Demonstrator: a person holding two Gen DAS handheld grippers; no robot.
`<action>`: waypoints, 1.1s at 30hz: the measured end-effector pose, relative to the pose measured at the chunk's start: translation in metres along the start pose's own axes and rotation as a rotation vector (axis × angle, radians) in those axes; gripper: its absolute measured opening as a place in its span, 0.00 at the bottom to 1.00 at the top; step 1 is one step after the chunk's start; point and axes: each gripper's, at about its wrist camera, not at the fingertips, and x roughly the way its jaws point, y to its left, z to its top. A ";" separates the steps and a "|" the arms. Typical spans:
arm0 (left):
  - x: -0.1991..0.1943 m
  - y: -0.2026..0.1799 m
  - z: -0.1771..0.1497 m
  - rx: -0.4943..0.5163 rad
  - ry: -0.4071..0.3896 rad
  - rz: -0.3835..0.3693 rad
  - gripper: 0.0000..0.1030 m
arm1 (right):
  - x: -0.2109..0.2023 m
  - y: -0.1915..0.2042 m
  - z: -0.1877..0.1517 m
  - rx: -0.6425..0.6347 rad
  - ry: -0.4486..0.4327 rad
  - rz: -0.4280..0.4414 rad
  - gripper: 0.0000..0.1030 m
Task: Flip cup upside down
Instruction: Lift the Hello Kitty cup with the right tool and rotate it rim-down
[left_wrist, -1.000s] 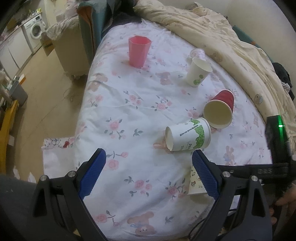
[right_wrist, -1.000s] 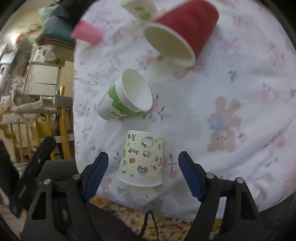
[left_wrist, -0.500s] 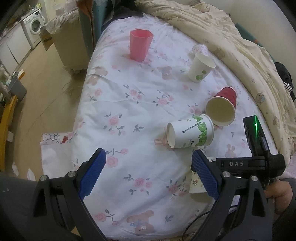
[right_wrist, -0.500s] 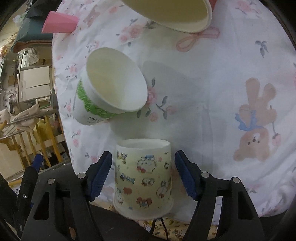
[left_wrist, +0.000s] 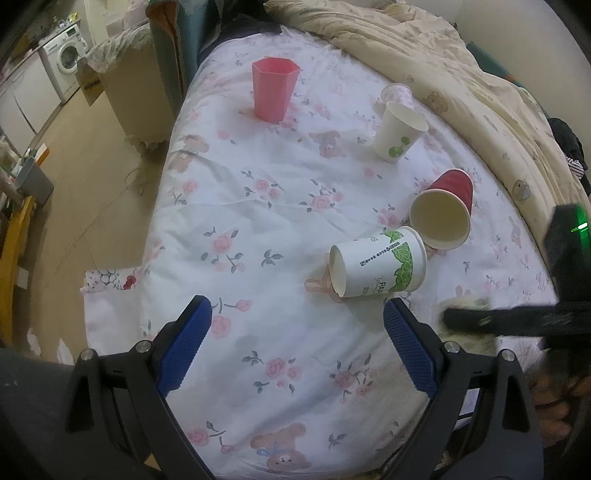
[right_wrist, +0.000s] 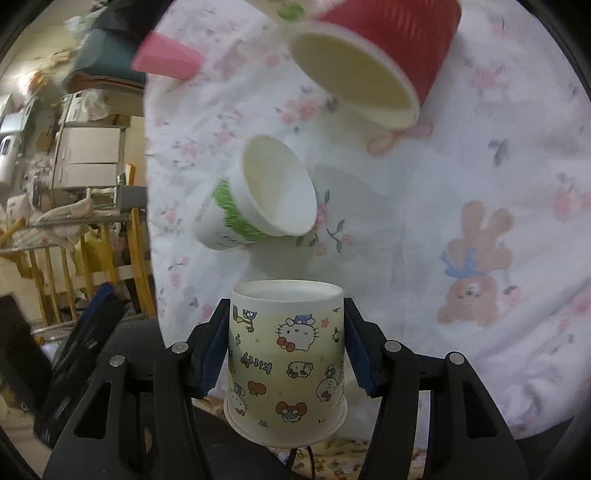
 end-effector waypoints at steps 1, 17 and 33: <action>0.000 -0.001 0.000 0.006 -0.003 -0.001 0.90 | -0.007 0.000 0.000 0.000 -0.017 0.003 0.58; -0.002 -0.015 -0.004 0.055 -0.026 -0.007 0.90 | -0.064 0.005 -0.026 -0.132 -0.315 0.058 0.58; -0.010 -0.032 -0.012 0.130 -0.025 -0.117 0.90 | -0.068 0.010 -0.017 -0.162 -0.432 -0.030 0.58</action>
